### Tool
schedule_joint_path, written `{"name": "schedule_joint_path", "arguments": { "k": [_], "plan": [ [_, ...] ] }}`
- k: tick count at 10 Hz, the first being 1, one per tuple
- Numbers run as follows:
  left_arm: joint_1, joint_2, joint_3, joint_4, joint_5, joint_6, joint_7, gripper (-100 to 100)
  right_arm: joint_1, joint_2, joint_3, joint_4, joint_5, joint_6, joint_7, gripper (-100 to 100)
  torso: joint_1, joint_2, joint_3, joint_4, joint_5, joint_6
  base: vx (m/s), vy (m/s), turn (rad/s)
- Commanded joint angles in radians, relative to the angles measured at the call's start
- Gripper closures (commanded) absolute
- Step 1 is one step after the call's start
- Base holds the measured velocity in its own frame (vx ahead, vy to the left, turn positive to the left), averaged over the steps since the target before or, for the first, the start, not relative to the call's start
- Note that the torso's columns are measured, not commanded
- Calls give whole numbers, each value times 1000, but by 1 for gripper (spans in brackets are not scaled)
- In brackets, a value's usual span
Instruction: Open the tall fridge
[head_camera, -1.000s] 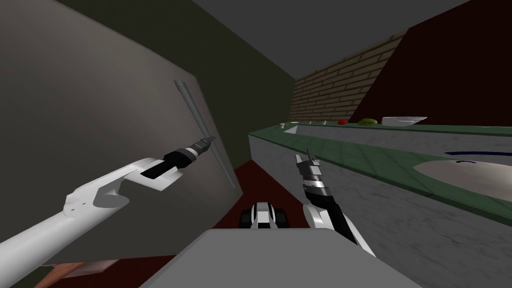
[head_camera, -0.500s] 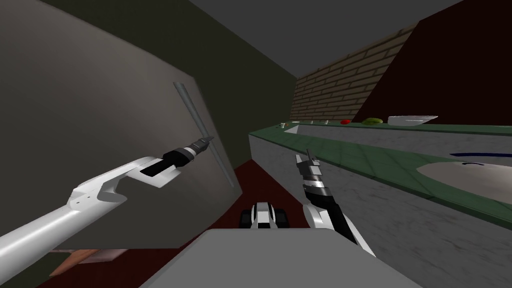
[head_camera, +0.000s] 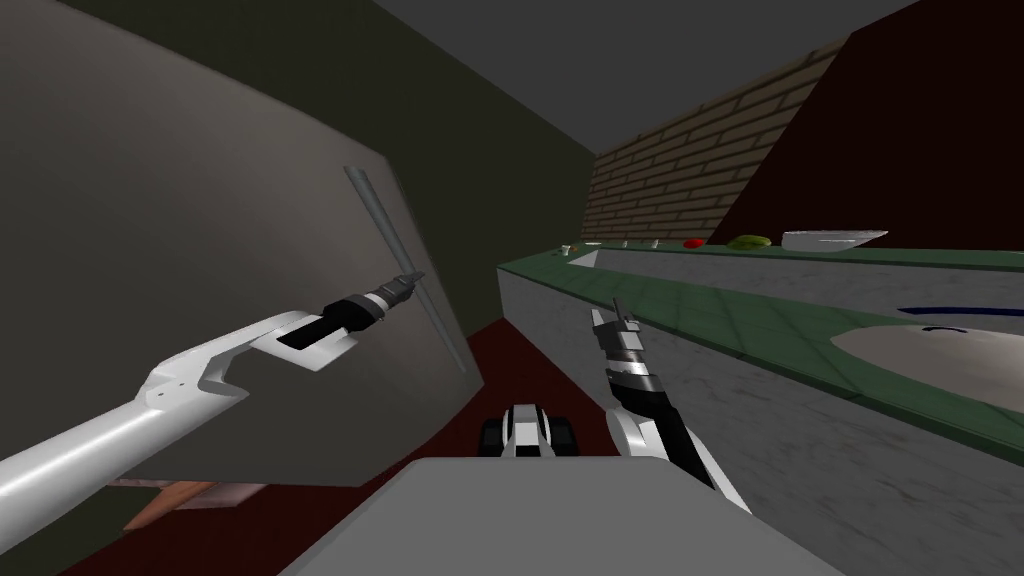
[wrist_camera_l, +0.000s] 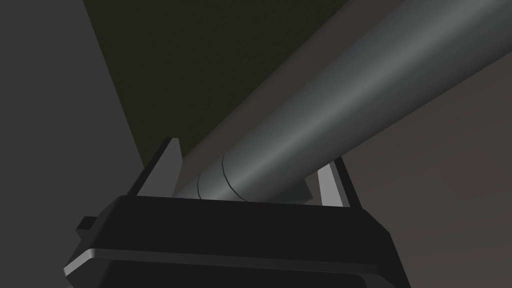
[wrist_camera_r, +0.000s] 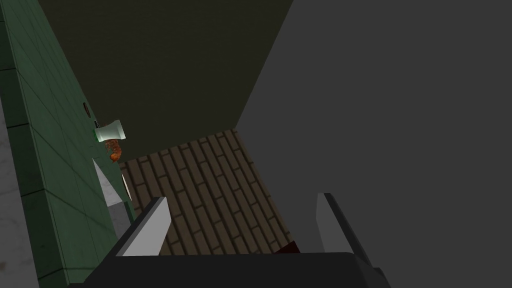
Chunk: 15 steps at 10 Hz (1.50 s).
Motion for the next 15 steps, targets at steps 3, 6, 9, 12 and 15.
{"name": "schedule_joint_path", "arguments": {
  "k": [3,6,9,12,15],
  "plan": [
    [3,30,-21,-122,15,-29,15,100,-1,0,0,0,0,0,0,0,-2,8,6,2,0,1,-209,98,-9],
    [4,45,-31,-183,23,-44,23,100,0,0,0,0,0,0,0,0,-3,-1,-1,3,-2,-3,-154,49,8],
    [7,67,-47,-274,34,-65,34,100,0,0,0,0,0,0,0,0,-5,3,2,2,-2,3,-178,81,22],
    [29,78,-45,-324,32,-88,27,100,0,0,0,0,0,0,0,0,-8,-3,-4,3,-5,0,-149,71,-17],
    [35,92,-57,-407,35,-115,32,100,0,0,0,0,0,0,0,0,-2,4,2,2,-2,2,-173,182,-27]
  ]
}}
